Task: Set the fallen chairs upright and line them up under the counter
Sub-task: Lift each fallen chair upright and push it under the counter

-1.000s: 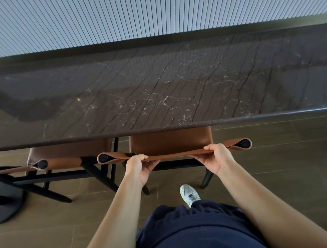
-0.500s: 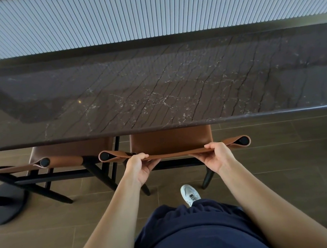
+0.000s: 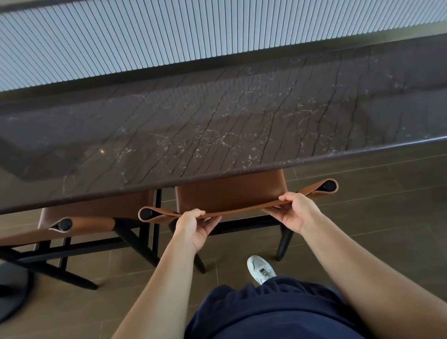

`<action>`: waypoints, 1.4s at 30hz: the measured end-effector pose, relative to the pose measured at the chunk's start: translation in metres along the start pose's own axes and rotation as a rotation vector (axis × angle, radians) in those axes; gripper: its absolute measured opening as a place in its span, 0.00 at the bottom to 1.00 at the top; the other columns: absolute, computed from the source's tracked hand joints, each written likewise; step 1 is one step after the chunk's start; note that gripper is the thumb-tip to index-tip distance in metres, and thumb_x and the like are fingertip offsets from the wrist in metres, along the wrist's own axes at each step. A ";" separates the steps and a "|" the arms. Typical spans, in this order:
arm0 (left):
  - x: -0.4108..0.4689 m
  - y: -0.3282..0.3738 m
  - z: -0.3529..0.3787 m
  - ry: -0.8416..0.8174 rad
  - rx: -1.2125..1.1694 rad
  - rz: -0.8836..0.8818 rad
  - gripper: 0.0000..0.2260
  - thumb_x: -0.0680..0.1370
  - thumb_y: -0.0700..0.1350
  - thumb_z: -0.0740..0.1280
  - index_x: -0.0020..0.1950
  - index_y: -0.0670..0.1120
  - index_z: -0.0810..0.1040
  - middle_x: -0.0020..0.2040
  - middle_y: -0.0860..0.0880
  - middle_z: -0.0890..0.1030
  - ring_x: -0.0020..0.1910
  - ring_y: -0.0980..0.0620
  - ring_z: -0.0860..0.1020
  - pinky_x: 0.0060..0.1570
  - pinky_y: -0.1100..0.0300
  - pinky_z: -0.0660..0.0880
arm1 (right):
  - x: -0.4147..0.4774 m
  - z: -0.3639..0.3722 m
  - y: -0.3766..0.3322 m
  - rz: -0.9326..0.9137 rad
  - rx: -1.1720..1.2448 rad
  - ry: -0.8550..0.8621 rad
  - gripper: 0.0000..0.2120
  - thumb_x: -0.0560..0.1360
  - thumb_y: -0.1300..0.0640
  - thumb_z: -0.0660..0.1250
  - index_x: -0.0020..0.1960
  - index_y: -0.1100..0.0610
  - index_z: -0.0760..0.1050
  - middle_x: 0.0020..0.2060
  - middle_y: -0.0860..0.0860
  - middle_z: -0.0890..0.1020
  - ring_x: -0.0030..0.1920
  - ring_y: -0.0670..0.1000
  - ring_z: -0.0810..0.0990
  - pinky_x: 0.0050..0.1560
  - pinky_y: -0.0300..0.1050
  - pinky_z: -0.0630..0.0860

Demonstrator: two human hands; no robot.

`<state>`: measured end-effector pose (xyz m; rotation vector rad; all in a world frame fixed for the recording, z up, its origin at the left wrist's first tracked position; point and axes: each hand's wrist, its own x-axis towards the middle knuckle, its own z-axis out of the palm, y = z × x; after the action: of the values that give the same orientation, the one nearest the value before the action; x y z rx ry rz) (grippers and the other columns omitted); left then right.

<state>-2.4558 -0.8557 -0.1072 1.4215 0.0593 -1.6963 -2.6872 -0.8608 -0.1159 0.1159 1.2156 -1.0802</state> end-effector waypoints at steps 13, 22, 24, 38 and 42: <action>-0.012 -0.007 -0.012 -0.040 0.087 -0.035 0.06 0.80 0.33 0.59 0.55 0.38 0.72 0.60 0.32 0.77 0.55 0.36 0.80 0.50 0.46 0.79 | -0.014 -0.013 0.013 -0.054 -0.223 0.048 0.09 0.81 0.65 0.60 0.61 0.64 0.68 0.57 0.63 0.77 0.47 0.60 0.82 0.47 0.56 0.79; -0.013 -0.008 -0.020 -0.056 0.090 -0.040 0.07 0.80 0.31 0.59 0.56 0.38 0.71 0.60 0.32 0.77 0.55 0.34 0.80 0.54 0.45 0.78 | -0.022 -0.022 0.025 -0.075 -0.267 0.078 0.07 0.81 0.65 0.61 0.58 0.64 0.70 0.53 0.61 0.77 0.48 0.61 0.82 0.51 0.56 0.78; -0.014 -0.010 -0.023 -0.058 0.096 -0.046 0.08 0.80 0.32 0.59 0.58 0.38 0.71 0.59 0.32 0.77 0.54 0.34 0.80 0.52 0.45 0.79 | -0.025 -0.026 0.027 -0.081 -0.291 0.079 0.09 0.81 0.64 0.61 0.60 0.64 0.70 0.56 0.62 0.77 0.52 0.62 0.81 0.51 0.56 0.79; -0.011 -0.010 -0.020 -0.033 0.032 -0.050 0.04 0.80 0.33 0.62 0.52 0.39 0.72 0.60 0.33 0.75 0.54 0.35 0.80 0.55 0.42 0.78 | -0.033 -0.038 0.024 -0.121 -0.068 0.076 0.10 0.79 0.66 0.65 0.59 0.65 0.70 0.51 0.62 0.76 0.50 0.65 0.82 0.38 0.56 0.82; -0.009 -0.010 -0.019 -0.023 -0.026 -0.021 0.08 0.79 0.30 0.59 0.55 0.38 0.71 0.59 0.34 0.75 0.56 0.36 0.78 0.51 0.41 0.79 | -0.028 -0.031 0.018 -0.150 0.011 0.069 0.08 0.78 0.72 0.60 0.56 0.66 0.69 0.53 0.64 0.74 0.51 0.64 0.81 0.34 0.57 0.82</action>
<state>-2.4478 -0.8341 -0.1114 1.3866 0.0830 -1.7225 -2.6948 -0.8161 -0.1147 0.0712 1.2964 -1.2217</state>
